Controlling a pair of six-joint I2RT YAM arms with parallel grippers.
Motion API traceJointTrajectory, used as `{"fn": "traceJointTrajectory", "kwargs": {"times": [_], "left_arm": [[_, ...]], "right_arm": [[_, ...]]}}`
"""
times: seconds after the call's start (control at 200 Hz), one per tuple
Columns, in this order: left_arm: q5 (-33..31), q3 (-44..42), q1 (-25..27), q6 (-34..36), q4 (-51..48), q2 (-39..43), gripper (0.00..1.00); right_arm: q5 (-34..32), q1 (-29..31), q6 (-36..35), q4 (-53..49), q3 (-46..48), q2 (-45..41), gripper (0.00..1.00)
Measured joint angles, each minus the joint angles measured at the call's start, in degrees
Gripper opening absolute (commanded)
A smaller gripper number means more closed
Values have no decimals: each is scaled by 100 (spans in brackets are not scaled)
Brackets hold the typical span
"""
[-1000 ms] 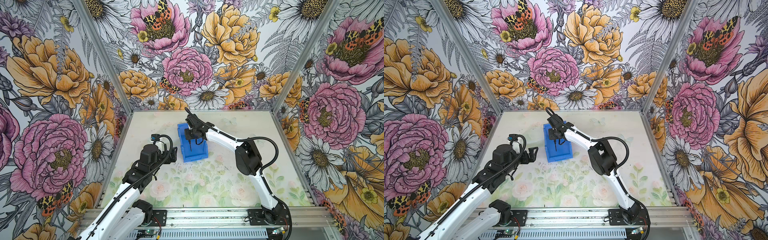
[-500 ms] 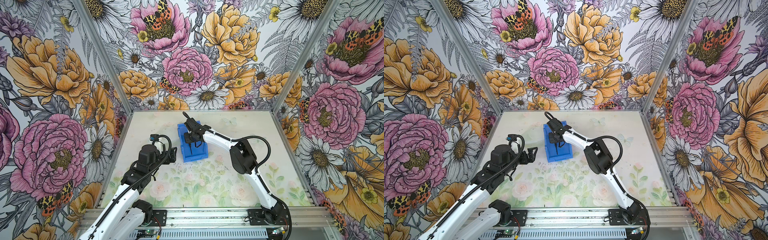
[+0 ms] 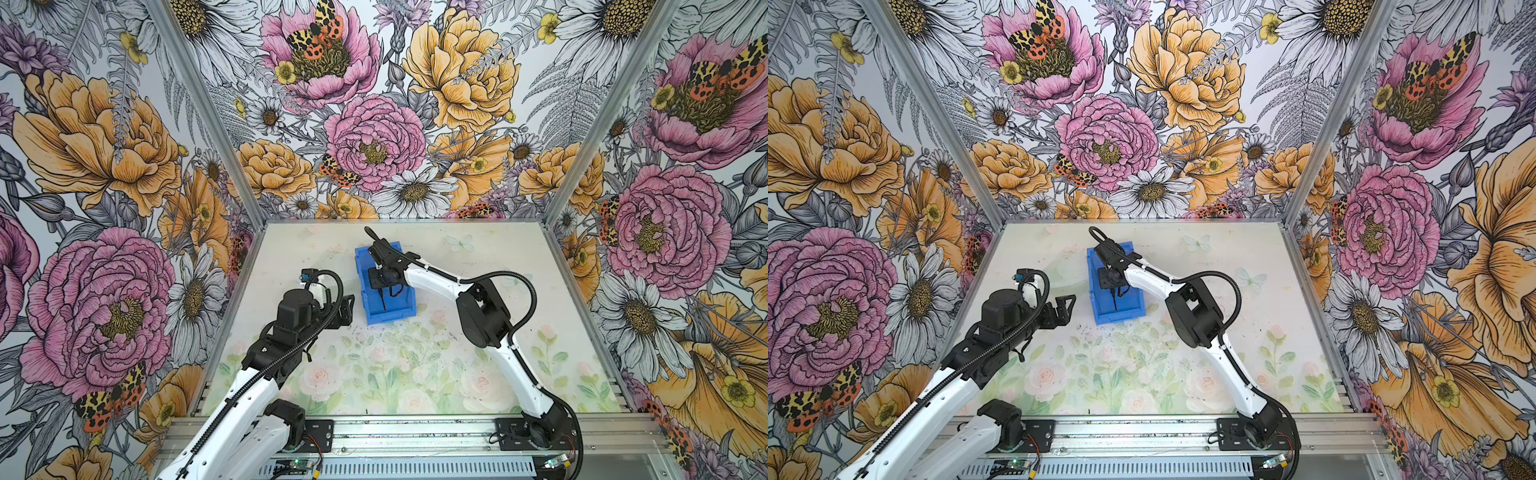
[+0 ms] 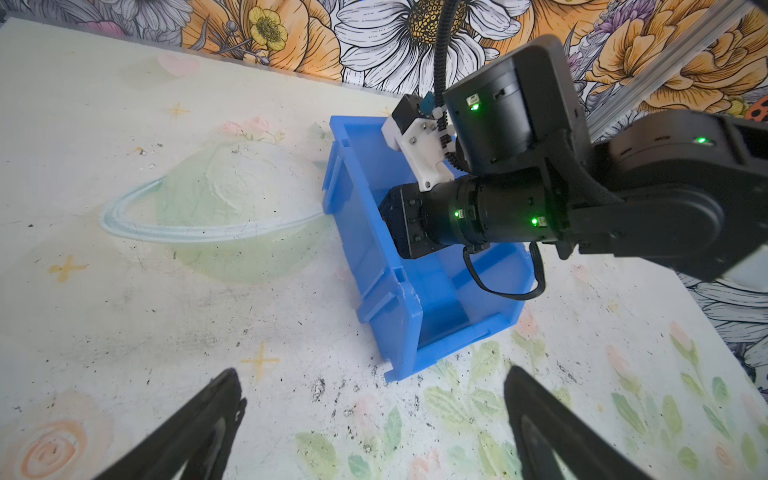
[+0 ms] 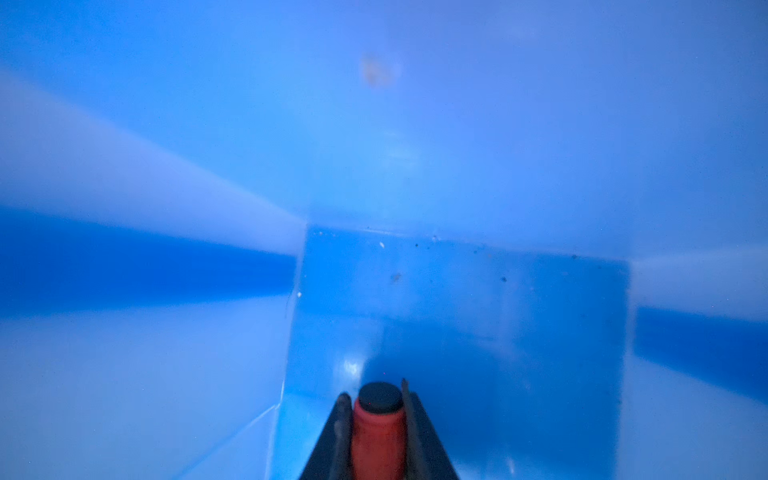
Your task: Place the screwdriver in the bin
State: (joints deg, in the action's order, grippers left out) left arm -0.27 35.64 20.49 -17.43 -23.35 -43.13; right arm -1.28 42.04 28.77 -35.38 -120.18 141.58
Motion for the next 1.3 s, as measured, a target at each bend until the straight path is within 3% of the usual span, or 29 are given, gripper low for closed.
{"fn": "traceJointTrajectory", "kwargs": {"times": [0.13,0.51,1.031,1.301], "left_arm": [[35,0,0,2,0,0,98],[103,-22,-2,0,0,258,99],[-291,-192,-131,-129,92,511,99],[-474,-444,-162,90,260,673,99]], "right_arm": [[-59,9,-35,0,0,0,38],[-306,186,-334,-61,26,-321,44],[-881,708,-664,37,1856,-2697,51],[-1279,693,-979,72,3412,-4065,64]]}}
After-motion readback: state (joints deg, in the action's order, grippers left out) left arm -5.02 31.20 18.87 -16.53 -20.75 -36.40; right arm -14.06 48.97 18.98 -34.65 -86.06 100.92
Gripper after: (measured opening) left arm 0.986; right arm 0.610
